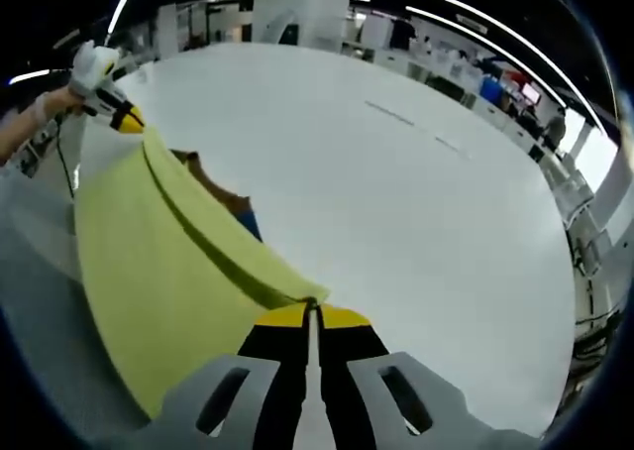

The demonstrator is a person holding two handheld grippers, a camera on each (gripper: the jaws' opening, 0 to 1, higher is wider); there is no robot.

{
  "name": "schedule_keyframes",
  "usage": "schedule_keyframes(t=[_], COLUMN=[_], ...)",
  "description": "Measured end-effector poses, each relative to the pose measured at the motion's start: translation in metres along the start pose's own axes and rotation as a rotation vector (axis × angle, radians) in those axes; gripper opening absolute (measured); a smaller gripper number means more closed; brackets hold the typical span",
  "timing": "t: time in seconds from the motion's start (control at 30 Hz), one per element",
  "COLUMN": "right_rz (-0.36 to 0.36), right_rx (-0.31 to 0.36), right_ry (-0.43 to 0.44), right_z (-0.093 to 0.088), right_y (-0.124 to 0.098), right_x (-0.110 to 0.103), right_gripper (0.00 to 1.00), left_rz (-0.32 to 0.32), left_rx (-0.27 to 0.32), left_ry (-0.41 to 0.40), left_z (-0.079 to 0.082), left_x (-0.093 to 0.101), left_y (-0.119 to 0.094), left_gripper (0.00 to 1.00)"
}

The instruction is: Fold the garment on the visible template until the final outline fits inside the template.

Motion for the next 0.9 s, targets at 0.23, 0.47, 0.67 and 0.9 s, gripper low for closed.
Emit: schedule_keyframes(t=[0.23, 0.47, 0.67, 0.9], right_rz=[0.008, 0.015, 0.019, 0.017], right_rx=[-0.006, -0.007, -0.011, -0.023], right_ry=[0.006, 0.022, 0.034, 0.033], right_z=[-0.001, -0.001, -0.002, -0.002], right_y=[0.004, 0.01, 0.014, 0.016], right_x=[0.003, 0.009, 0.01, 0.012], right_gripper=[0.03, 0.03, 0.03, 0.01], left_rz=[-0.003, -0.014, -0.018, -0.025], left_rx=[0.0, -0.011, -0.016, -0.027], left_ry=[0.0, 0.015, 0.019, 0.033], left_z=[0.002, 0.006, 0.008, 0.01], left_x=[-0.005, -0.01, -0.014, -0.016], left_y=[0.004, 0.01, 0.014, 0.018], left_gripper=[0.0, 0.0, 0.0, 0.0])
Point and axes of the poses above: the point that each gripper's makers call its tool centre point, and the gripper's own axes: y roughly forward along the fingers, x roughly to its right, z roughly out of its top, the point moved 9 cm from there along -y, roughly backward along the fingers, and after that the axes turned 11 degrees about x, right-handed, at the moved point
